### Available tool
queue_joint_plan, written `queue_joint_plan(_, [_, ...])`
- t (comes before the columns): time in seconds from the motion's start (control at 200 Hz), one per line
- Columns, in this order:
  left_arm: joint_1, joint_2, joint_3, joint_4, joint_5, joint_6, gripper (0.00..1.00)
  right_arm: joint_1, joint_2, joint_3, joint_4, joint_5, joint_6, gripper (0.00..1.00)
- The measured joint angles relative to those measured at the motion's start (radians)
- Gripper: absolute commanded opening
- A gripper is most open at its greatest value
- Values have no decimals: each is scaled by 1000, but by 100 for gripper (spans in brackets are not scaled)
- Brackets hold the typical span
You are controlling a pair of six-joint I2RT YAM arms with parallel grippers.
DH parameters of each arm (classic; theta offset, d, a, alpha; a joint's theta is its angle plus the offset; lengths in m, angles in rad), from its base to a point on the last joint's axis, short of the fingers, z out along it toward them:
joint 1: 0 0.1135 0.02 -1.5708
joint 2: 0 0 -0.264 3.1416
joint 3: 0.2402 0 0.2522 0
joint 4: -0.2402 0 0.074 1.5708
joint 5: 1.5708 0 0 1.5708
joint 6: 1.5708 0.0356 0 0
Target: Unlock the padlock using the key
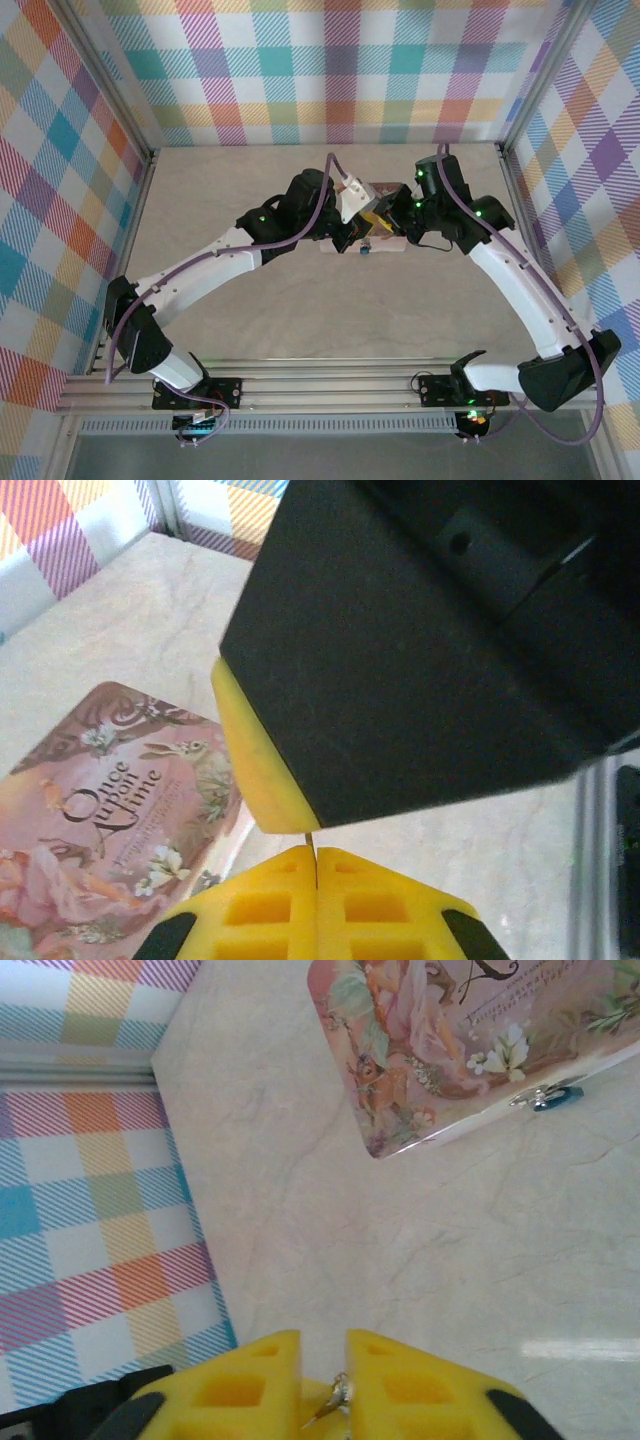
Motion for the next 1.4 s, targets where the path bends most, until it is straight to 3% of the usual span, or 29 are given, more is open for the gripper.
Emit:
queue_joint_plan(0.255, [57, 0, -54, 105, 142, -169, 0, 0, -56, -57, 100, 5, 17, 42])
queue_joint_plan(0.46, [148, 0, -82, 177, 301, -327, 0, -13, -113, -95, 191, 8, -5, 43])
queue_joint_plan(0.72, [215, 0, -83, 284, 513, -499, 0, -62, -151, -175, 347, -107, -91, 45])
queue_joint_plan(0.81, [215, 0, -83, 309, 567, -539, 0, -62, -133, -175, 394, -160, -117, 40])
queue_joint_plan(1.015, [215, 0, -82, 316, 625, -569, 0, -62, -109, -179, 461, -239, -144, 11])
queue_joint_plan(1.09, [215, -1, -81, 317, 633, -573, 0, -65, -108, -182, 465, -255, -142, 11])
queue_joint_plan(1.175, [216, -2, -81, 318, 640, -586, 0, -66, -108, -183, 475, -273, -140, 20])
queue_joint_plan(1.255, [216, -2, -81, 324, 647, -603, 0, -66, -108, -185, 492, -293, -146, 22])
queue_joint_plan(1.4, [218, -5, -81, 346, 659, -638, 0, -68, -108, -192, 508, -309, -159, 2])
